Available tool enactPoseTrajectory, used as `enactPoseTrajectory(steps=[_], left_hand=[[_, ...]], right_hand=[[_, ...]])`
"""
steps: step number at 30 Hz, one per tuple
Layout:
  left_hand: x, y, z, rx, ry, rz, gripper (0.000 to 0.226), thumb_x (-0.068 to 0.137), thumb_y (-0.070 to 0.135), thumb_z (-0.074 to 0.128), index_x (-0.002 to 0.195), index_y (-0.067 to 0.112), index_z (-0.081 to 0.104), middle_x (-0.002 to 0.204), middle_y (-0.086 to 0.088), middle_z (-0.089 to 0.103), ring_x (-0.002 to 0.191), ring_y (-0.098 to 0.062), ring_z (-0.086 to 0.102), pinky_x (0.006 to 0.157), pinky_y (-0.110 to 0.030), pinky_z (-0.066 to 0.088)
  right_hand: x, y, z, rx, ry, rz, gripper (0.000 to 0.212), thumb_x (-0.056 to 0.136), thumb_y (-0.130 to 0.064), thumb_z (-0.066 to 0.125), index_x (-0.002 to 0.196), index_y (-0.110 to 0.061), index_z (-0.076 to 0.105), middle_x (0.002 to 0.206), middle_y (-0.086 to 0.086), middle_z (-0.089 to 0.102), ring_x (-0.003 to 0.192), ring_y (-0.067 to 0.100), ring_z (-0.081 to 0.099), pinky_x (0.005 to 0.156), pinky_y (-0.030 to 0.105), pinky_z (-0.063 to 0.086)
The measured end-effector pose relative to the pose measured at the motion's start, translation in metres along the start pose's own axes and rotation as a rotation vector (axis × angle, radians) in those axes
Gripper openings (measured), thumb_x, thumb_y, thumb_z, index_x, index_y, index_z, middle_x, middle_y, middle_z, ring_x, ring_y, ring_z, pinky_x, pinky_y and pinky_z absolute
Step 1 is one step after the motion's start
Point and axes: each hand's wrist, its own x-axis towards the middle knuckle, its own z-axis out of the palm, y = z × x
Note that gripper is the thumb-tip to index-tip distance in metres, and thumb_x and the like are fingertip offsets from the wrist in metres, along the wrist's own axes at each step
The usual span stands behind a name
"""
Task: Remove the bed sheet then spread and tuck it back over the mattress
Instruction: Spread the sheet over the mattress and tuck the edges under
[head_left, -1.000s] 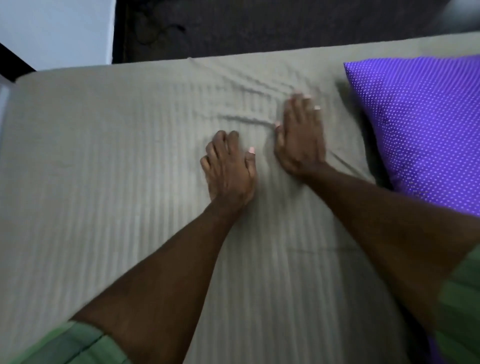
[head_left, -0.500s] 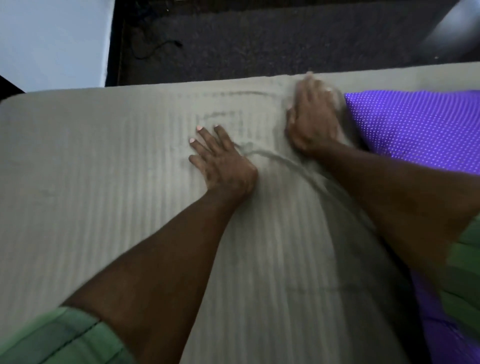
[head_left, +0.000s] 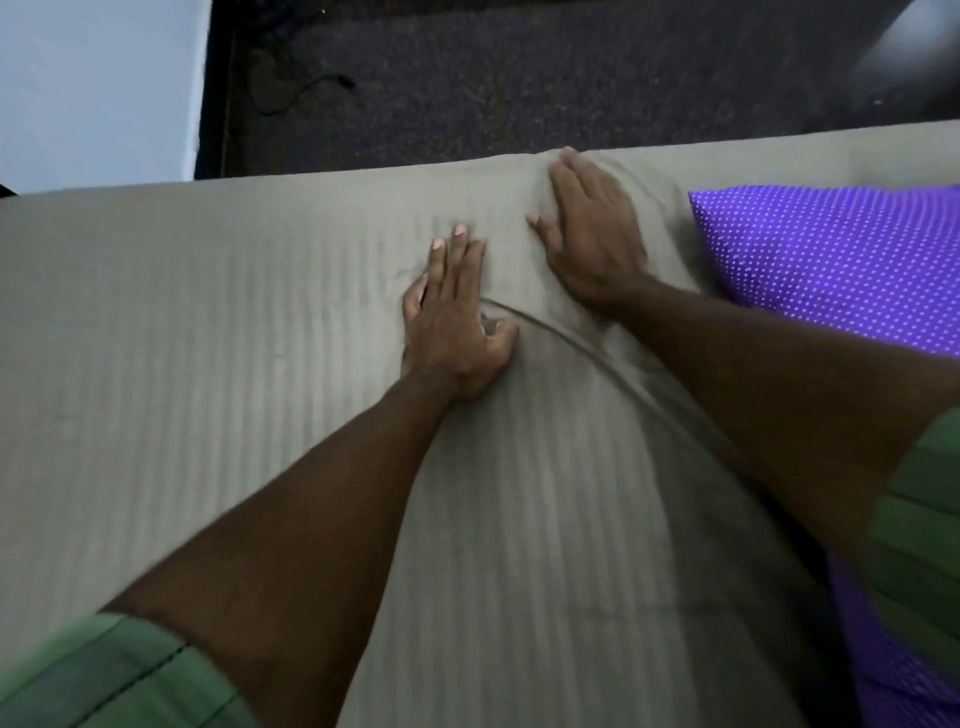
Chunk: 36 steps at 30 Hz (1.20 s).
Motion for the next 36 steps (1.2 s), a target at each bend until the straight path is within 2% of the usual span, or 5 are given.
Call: enactPoseTrajectory(steps=[9, 12, 20, 25, 36], left_hand=[[-0.005, 0.000, 0.011, 0.147, 0.054, 0.034, 0.108, 0.086, 0.084, 0.032, 0.164, 0.018, -0.001, 0.172, -0.002, -0.008, 0.158, -0.023, -0.009, 0.125, -0.044, 0.004], [-0.004, 0.001, 0.009, 0.136, 0.028, 0.052, 0.110, 0.085, 0.086, 0.033, 0.164, 0.019, -0.002, 0.172, -0.001, -0.010, 0.158, -0.023, -0.011, 0.126, -0.047, 0.005], [0.001, 0.006, 0.005, 0.191, -0.098, -0.004, 0.118, 0.079, 0.091, 0.033, 0.163, 0.020, -0.010, 0.171, 0.000, -0.018, 0.157, -0.023, -0.016, 0.125, -0.048, 0.000], [0.001, 0.041, 0.000, 0.302, -0.211, -0.194, 0.112, 0.087, 0.074, 0.044, 0.162, 0.013, -0.013, 0.169, -0.011, -0.021, 0.156, -0.034, -0.018, 0.125, -0.055, -0.003], [-0.148, 0.125, 0.038, 0.081, -0.077, -0.083, 0.053, 0.107, 0.029, 0.027, 0.157, 0.014, 0.036, 0.166, -0.010, 0.029, 0.152, -0.026, 0.029, 0.119, -0.040, 0.025]], right_hand=[[-0.032, 0.033, -0.015, 0.328, 0.255, 0.235, 0.009, 0.090, -0.013, 0.057, 0.097, -0.009, 0.054, 0.103, -0.015, 0.043, 0.085, -0.011, 0.039, 0.082, 0.009, 0.036], [-0.015, 0.042, -0.021, 0.198, 0.225, 0.214, 0.007, 0.091, -0.009, 0.050, 0.097, -0.010, 0.053, 0.114, -0.005, 0.043, 0.091, -0.013, 0.036, 0.091, 0.003, 0.030], [-0.009, 0.022, -0.012, -0.211, 0.168, 0.130, 0.030, 0.099, -0.017, 0.043, 0.126, -0.012, 0.056, 0.139, 0.017, 0.049, 0.127, 0.037, 0.048, 0.110, 0.051, 0.036], [-0.129, -0.020, 0.016, -0.145, -0.016, -0.004, 0.066, 0.104, -0.037, 0.035, 0.164, -0.015, 0.018, 0.171, 0.007, 0.015, 0.158, 0.026, 0.013, 0.127, 0.048, 0.013], [-0.237, -0.010, -0.014, 0.016, -0.247, 0.197, 0.062, 0.106, -0.034, 0.034, 0.164, -0.019, 0.020, 0.172, -0.001, 0.011, 0.159, 0.020, 0.009, 0.127, 0.041, 0.010]])
